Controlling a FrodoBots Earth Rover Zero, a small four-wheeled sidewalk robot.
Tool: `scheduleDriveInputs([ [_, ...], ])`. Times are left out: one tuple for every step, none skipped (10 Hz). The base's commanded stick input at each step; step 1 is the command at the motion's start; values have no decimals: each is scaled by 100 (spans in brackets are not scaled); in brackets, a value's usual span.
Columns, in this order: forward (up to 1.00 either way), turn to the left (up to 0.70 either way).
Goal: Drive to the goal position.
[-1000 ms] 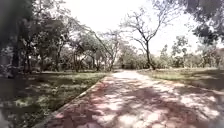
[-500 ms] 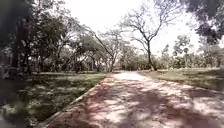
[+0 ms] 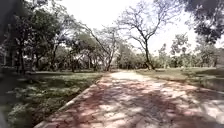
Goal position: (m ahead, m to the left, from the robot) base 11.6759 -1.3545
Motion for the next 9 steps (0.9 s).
scheduleDriveInputs([
  [70, 0],
  [70, 0],
  [70, 0],
  [70, 0],
  [70, 0],
  [70, 0],
  [70, 0],
  [70, 0],
  [70, 0],
])
